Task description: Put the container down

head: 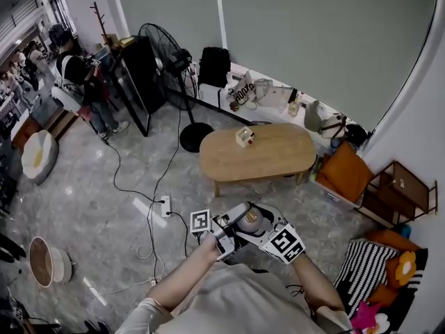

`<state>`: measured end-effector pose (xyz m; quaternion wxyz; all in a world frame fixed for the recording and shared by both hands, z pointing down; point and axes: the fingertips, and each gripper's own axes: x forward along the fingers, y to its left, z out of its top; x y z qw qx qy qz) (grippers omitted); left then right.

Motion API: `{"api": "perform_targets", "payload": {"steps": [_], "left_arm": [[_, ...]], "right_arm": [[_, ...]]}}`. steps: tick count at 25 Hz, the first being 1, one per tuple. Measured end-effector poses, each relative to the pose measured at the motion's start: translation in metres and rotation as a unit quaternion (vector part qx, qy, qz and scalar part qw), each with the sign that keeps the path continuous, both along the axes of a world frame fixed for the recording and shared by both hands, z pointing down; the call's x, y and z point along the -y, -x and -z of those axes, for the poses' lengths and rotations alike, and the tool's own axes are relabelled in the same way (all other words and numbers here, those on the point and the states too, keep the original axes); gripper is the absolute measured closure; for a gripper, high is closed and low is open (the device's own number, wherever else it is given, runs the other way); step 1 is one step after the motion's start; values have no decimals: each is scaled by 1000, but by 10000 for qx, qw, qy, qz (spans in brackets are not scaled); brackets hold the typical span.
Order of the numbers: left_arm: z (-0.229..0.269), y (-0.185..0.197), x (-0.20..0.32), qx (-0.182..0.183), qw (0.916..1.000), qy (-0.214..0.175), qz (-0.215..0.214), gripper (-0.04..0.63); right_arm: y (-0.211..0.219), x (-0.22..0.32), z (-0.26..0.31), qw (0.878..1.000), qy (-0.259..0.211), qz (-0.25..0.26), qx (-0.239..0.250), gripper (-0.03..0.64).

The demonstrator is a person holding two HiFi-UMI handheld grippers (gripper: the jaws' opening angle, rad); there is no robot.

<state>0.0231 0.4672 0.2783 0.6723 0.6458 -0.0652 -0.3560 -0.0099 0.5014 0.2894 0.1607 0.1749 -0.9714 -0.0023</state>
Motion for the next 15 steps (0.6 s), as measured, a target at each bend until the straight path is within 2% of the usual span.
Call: {"api": "perform_targets", "payload": {"steps": [6,15], "left_arm": [[-3,9,27,-28,10000,59,-19,245],[-14,33,103,-34,9993,147,-338,244]], "right_arm": [[8,25,-6,9999,65,-76,7,225],[33,103,-17,9991,126,-415,-9,225]]}}
